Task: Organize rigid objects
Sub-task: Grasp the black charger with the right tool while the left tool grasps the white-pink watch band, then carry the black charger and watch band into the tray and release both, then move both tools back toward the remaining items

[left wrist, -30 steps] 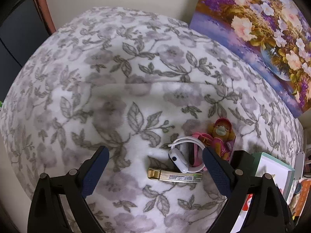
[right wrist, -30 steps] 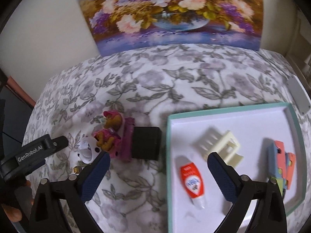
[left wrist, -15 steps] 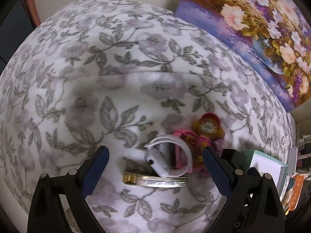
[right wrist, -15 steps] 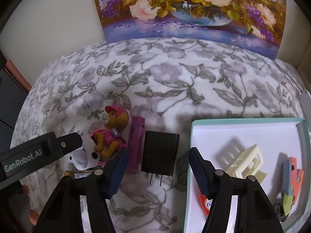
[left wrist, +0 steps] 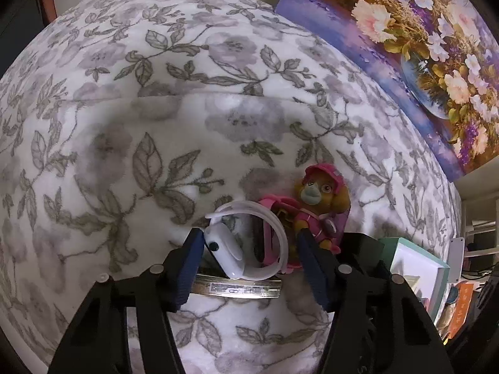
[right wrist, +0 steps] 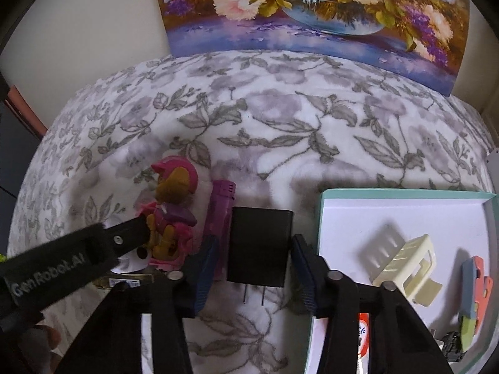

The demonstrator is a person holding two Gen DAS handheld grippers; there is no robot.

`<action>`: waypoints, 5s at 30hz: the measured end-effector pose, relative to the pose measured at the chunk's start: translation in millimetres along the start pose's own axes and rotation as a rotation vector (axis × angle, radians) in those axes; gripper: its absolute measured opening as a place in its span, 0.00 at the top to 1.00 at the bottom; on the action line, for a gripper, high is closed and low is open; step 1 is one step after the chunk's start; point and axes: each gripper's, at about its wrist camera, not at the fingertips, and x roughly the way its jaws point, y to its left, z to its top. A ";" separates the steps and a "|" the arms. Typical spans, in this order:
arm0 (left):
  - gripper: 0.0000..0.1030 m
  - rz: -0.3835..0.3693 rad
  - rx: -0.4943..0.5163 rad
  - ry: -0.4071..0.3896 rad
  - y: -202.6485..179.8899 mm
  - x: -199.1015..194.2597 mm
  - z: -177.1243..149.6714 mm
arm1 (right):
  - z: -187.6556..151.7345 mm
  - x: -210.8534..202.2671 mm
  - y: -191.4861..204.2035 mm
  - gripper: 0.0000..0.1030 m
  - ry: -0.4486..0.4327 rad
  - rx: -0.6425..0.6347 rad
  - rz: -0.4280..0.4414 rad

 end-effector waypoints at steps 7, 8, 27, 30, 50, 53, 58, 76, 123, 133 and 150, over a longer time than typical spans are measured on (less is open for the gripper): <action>0.46 -0.007 -0.025 -0.001 6.5 -1.8 -0.5 | -5.2 9.8 -1.2 0.59 0.025 0.012 0.008; 0.46 -0.008 -0.026 -0.001 6.2 -1.3 0.1 | -5.4 10.0 -0.8 0.59 0.025 0.012 0.008; 0.46 -0.085 -0.016 -0.213 -2.1 -99.0 8.8 | 18.1 -55.2 -48.6 0.59 -0.056 0.165 0.077; 0.46 -0.093 0.004 -0.233 -14.1 -107.4 6.0 | 20.4 -62.1 -71.6 0.59 -0.054 0.201 0.048; 0.46 -0.135 0.338 -0.075 -155.0 -71.8 -62.1 | -11.1 -79.4 -234.5 0.59 0.006 0.462 -0.137; 0.46 -0.134 0.399 -0.039 -174.9 -63.4 -77.7 | -16.3 -84.2 -249.0 0.59 0.003 0.489 -0.143; 0.46 -0.130 0.476 0.015 -199.1 -48.0 -100.0 | -25.0 -88.3 -269.0 0.59 0.009 0.527 -0.158; 0.45 -0.031 0.557 0.101 -216.4 -13.4 -125.7 | -39.4 -64.3 -278.5 0.58 0.085 0.551 -0.134; 0.06 0.245 0.037 -0.220 7.2 -94.0 0.4 | 7.2 -86.3 -114.3 0.00 0.009 0.217 -0.005; 0.06 0.235 0.050 -0.071 17.0 -51.4 -10.4 | -0.9 -52.6 -36.8 0.00 0.085 0.093 0.057; 0.06 0.172 0.026 0.046 23.0 -16.9 -16.0 | -2.2 -23.1 -25.7 0.00 0.125 0.091 0.017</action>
